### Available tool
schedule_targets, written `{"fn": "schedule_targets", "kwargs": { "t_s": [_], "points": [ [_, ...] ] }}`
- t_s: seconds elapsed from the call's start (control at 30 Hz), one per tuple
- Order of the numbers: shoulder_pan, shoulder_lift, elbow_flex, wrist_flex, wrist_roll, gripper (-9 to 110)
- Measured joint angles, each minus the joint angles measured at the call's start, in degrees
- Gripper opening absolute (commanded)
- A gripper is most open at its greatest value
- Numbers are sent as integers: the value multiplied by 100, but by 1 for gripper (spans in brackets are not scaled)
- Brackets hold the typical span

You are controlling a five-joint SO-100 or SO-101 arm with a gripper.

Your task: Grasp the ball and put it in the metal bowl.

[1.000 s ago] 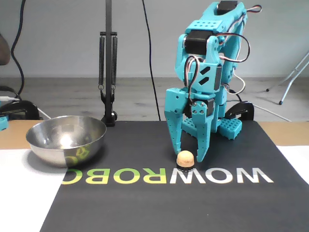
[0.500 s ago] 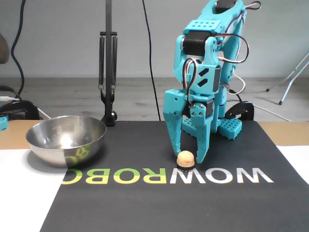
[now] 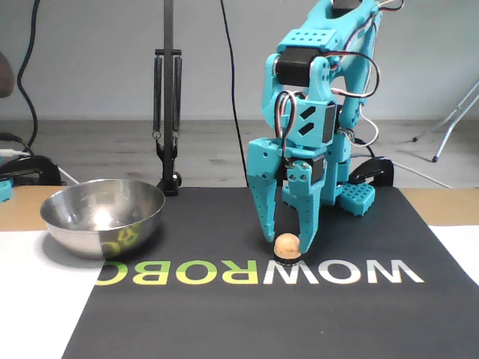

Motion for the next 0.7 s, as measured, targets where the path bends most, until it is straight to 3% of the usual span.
{"fn": "schedule_targets", "kwargs": {
  "t_s": [0.47,0.63,0.7],
  "points": [
    [9,-18,0,0,0,57],
    [0,-18,0,0,0,28],
    [-53,-18,0,0,0,24]
  ]
}}
